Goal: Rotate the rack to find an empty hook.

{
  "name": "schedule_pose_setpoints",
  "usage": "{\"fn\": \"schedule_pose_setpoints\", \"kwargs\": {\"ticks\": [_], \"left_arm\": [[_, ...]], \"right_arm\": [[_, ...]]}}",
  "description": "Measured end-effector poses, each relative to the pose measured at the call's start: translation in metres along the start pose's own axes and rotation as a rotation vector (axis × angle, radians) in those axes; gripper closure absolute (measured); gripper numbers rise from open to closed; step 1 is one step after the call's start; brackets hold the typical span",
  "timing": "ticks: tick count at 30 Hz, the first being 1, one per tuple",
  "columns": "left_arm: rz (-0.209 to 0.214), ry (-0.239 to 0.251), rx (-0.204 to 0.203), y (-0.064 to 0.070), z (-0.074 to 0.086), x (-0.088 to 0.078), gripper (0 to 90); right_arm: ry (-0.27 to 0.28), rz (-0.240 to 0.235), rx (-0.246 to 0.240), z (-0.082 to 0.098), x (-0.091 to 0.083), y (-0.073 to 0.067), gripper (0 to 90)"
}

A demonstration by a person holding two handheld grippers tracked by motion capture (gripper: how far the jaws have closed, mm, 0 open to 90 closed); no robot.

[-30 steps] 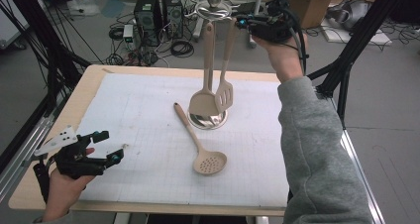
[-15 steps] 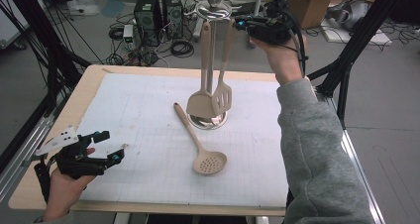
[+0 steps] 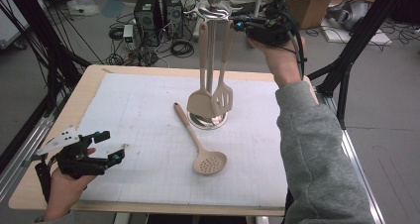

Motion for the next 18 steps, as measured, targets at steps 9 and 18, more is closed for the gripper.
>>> {"fn": "schedule_pose_setpoints", "kwargs": {"ticks": [9, 18], "left_arm": [[0.001, -0.001, 0.003, 0.0007, -0.0001, 0.0006, 6.6], [0.002, -0.004, 0.001, 0.0005, 0.0007, 0.0015, 6.6]], "right_arm": [[0.004, -0.008, -0.006, -0.0005, -0.0009, -0.0063, 89.8], [0.010, -0.007, -0.004, -0.0012, -0.0010, -0.0088, 89.8]]}}
Point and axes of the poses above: each handheld gripper's, and its own axes: x roughly forward along the jaws, z roughly out of its underside, y roughly to its right, the point moved 6 cm from there along x, roughly forward along the jaws, and after that the axes turned 3 degrees about -y, right-handed, at the moved point
